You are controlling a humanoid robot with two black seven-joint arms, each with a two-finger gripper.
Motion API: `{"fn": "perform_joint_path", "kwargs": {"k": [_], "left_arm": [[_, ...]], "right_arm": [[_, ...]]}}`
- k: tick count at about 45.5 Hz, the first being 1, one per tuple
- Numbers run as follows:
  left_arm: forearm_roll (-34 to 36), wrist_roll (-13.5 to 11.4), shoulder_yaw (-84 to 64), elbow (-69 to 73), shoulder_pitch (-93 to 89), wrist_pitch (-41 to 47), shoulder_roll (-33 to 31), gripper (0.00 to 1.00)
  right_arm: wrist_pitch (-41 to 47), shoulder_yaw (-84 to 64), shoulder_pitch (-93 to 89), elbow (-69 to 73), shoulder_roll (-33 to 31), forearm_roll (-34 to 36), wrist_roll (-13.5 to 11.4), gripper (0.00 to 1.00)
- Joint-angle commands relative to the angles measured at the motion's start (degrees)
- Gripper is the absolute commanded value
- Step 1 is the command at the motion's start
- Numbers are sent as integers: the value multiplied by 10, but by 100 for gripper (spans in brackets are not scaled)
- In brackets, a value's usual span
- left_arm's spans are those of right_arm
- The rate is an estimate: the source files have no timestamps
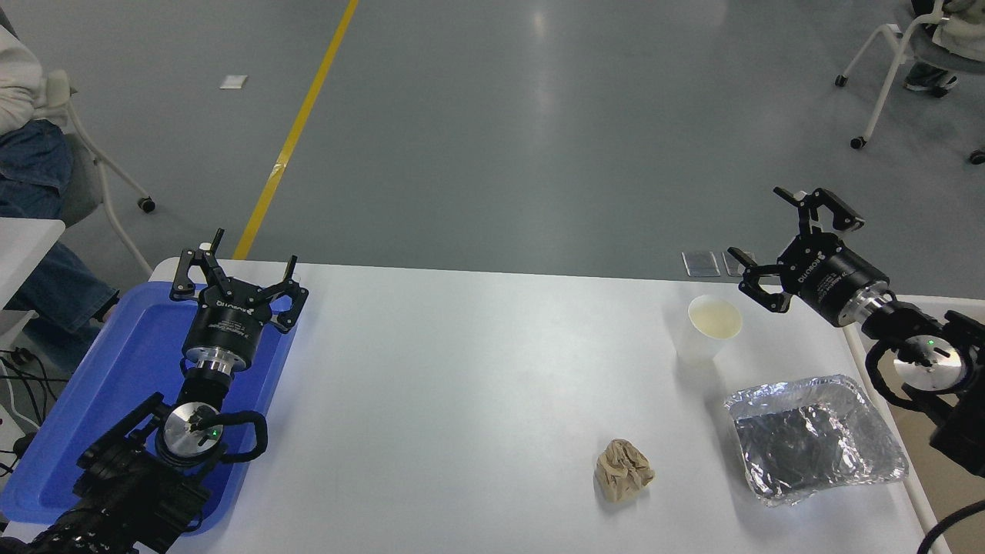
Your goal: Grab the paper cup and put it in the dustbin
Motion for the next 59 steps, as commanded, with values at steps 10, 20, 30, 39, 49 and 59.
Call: {"fn": "perform_joint_path", "kwargs": {"k": [10, 20, 30, 39, 49, 59], "left_arm": [[0, 0, 0, 0, 0, 0, 0, 100], [0, 0, 1, 0, 0, 0, 0, 100], [1, 1, 1, 0, 0, 0, 0, 100], [1, 1, 1, 0, 0, 0, 0, 100], [1, 1, 1, 0, 0, 0, 1, 100], [1, 1, 2, 0, 0, 0, 1, 100]], "right_arm": [[-76, -16, 58, 115, -74, -133, -5, 100], [-106, -187, 169, 139, -89, -141, -4, 100], [-116, -363, 289, 170, -107, -139, -4, 100], [-117, -490, 391, 214, -124, -143, -4, 100], [-115, -681, 541, 298, -121, -149, -3, 100], [-114, -820, 649, 381, -93, -177, -4, 100]]}}
